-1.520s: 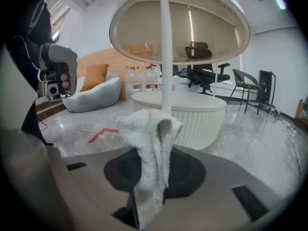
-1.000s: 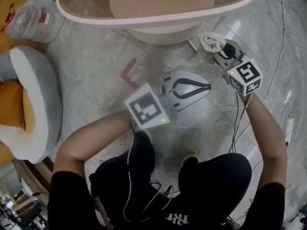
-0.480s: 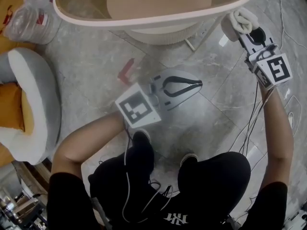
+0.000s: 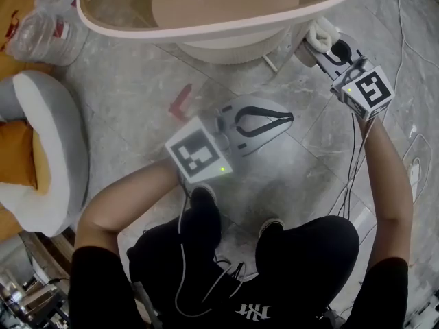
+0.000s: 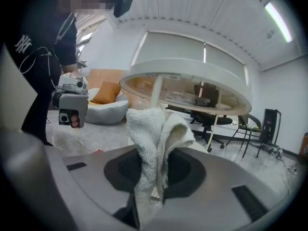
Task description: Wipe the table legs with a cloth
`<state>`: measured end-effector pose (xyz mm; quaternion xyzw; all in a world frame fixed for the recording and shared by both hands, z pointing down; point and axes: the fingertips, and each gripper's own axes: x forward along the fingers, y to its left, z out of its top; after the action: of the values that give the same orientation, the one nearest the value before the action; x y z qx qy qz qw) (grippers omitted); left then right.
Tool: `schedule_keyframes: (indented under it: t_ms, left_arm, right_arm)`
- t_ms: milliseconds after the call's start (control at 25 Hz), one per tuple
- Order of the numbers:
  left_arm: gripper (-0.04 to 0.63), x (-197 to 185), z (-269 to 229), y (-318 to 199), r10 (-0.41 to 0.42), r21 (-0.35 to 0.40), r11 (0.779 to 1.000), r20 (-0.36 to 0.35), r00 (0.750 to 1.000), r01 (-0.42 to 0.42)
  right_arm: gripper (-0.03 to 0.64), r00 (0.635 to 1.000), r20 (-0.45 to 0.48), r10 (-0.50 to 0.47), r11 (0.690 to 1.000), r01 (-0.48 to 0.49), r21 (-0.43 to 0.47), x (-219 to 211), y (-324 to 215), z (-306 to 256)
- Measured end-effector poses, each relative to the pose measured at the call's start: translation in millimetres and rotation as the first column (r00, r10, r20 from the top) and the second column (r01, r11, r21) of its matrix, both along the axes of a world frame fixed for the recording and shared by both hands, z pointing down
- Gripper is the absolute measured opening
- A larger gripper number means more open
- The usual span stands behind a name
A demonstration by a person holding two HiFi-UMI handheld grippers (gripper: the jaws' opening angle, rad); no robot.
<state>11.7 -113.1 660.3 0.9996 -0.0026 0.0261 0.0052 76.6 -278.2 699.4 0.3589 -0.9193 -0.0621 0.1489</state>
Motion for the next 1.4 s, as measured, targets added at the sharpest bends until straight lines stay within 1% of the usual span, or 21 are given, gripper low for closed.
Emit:
schedule_keyframes:
  t_ms: [120, 240, 440, 600, 760, 880, 960, 1000, 1040, 1080, 1160, 1240, 1280, 1320, 1360, 1400]
  left_arm:
    - [0.006, 1, 1, -1, 0.001, -0.005, 1.0, 0.003, 1.0, -0.001]
    - [0.006, -1, 3, -2, 0.004, -0.004, 1.0, 0.005, 1.0, -0.004]
    - [0.006, -2, 8, -4, 0.0, -0.02, 1.0, 0.009, 1.0, 0.0]
    - [0.006, 3, 12, -6, -0.006, -0.05, 0.999, 0.007, 1.0, 0.006]
    - [0.006, 9, 16, -5, 0.007, -0.066, 0.998, 0.002, 1.0, -0.007]
    - [0.006, 11, 21, -6, 0.007, -0.079, 0.997, 0.003, 1.0, -0.006]
    - [0.006, 11, 27, -7, 0.006, -0.086, 0.996, 0.016, 1.0, -0.005]
    - [0.006, 10, 32, -6, 0.007, -0.09, 0.996, 0.027, 1.0, -0.005]
    - [0.006, 9, 36, -5, 0.01, -0.095, 0.995, 0.04, 0.999, -0.006]
    - [0.006, 7, 42, -4, 0.012, -0.103, 0.995, 0.056, 0.998, -0.006]
    - [0.006, 0, 57, -5, 0.012, -0.126, 0.992, 0.099, 0.995, 0.001]
    - [0.006, -10, 72, -4, 0.015, -0.157, 0.988, 0.146, 0.989, 0.008]
    - [0.006, -17, 78, -5, 0.017, -0.168, 0.986, 0.17, 0.985, 0.012]
    - [0.006, -25, 83, -6, 0.013, -0.175, 0.984, 0.191, 0.982, 0.021]
    - [0.006, -33, 86, -10, 0.0, -0.183, 0.982, 0.208, 0.978, 0.039]
    - [0.005, -42, 87, -15, -0.019, -0.193, 0.979, 0.224, 0.974, 0.064]
  right_arm:
    - [0.087, 0.999, 0.042, 0.025, 0.999, -0.024, -0.035, 0, -1, 15]
    - [0.086, 0.997, 0.065, 0.042, 0.998, -0.039, -0.056, 0, 0, 27]
    - [0.086, 0.996, 0.069, 0.055, 0.995, -0.049, -0.082, 0, 3, 45]
    - [0.086, 0.997, 0.034, 0.066, 0.99, -0.061, -0.125, -1, 5, 69]
    - [0.086, 0.997, -0.016, 0.075, 0.978, -0.077, -0.194, -1, 8, 103]
    - [0.086, 0.995, -0.048, 0.091, 0.963, -0.1, -0.252, -1, 7, 125]
    - [0.087, 0.992, -0.072, 0.108, 0.949, -0.124, -0.29, 1, 7, 138]
    - [0.087, 0.991, -0.069, 0.117, 0.939, -0.133, -0.318, 2, 8, 144]
    - [0.087, 0.99, -0.046, 0.13, 0.924, -0.138, -0.356, 4, 11, 148]
    - [0.087, 0.989, -0.001, 0.148, 0.906, -0.136, -0.401, 7, 15, 151]
    - [0.087, 0.973, 0.132, 0.192, 0.86, -0.102, -0.5, 12, 27, 152]
    - [0.087, 0.932, 0.273, 0.238, 0.81, -0.036, -0.585, 17, 46, 144]
    - [0.087, 0.91, 0.326, 0.258, 0.791, -0.005, -0.612, 18, 56, 138]
    - [0.087, 0.892, 0.361, 0.27, 0.779, 0.018, -0.627, 18, 66, 131]
    - [0.087, 0.882, 0.384, 0.273, 0.776, 0.033, -0.629, 18, 74, 122]
    - [0.087, 0.878, 0.398, 0.267, 0.782, 0.044, -0.622, 16, 81, 110]
